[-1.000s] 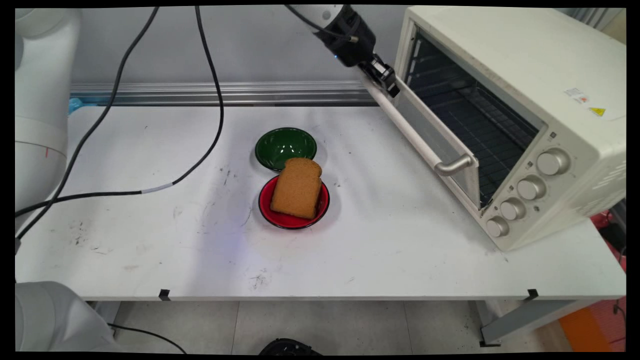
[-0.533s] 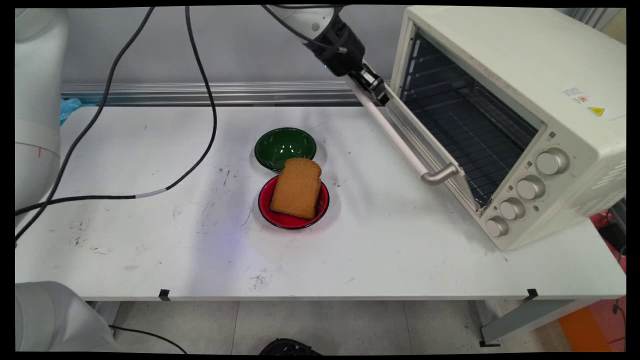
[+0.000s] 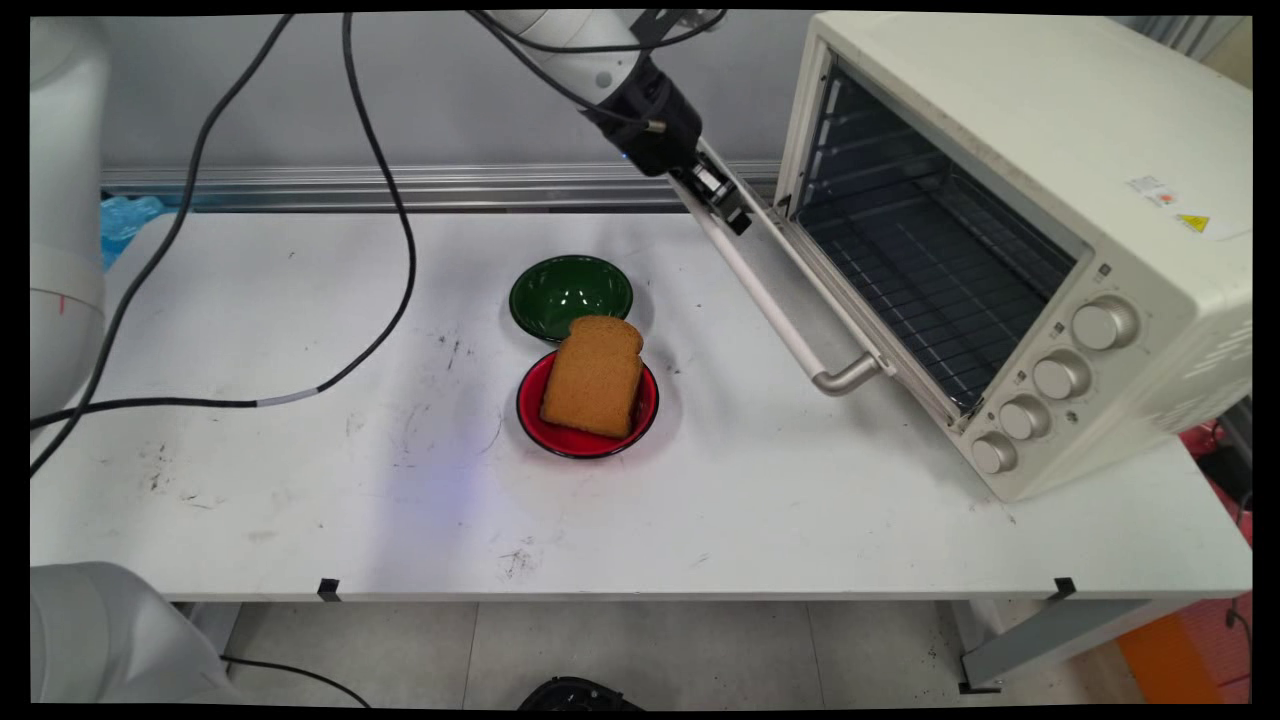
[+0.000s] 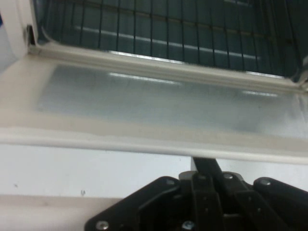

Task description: Open the oven

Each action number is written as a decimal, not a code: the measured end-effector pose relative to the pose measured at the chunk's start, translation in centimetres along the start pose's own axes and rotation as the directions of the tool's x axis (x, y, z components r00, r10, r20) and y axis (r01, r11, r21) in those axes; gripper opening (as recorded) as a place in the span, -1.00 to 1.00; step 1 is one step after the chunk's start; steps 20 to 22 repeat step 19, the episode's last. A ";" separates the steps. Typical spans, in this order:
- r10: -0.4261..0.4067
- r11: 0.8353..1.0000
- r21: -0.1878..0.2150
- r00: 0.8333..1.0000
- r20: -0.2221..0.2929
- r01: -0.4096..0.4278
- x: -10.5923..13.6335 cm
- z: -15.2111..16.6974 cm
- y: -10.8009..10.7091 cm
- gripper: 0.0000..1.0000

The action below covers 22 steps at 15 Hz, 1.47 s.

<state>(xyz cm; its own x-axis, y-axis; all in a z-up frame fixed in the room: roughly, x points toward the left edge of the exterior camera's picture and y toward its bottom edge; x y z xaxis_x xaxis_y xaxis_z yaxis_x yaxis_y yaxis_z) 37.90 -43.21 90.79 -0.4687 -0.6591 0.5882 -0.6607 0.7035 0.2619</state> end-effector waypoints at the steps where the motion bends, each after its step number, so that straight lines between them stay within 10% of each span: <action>1: 0.000 1.000 -0.001 1.000 0.006 0.000 -0.4 -0.1 0.0 -1.00; 22: 0.066 0.998 -0.005 0.997 0.049 -0.065 -8.2 -0.6 -0.3 -1.00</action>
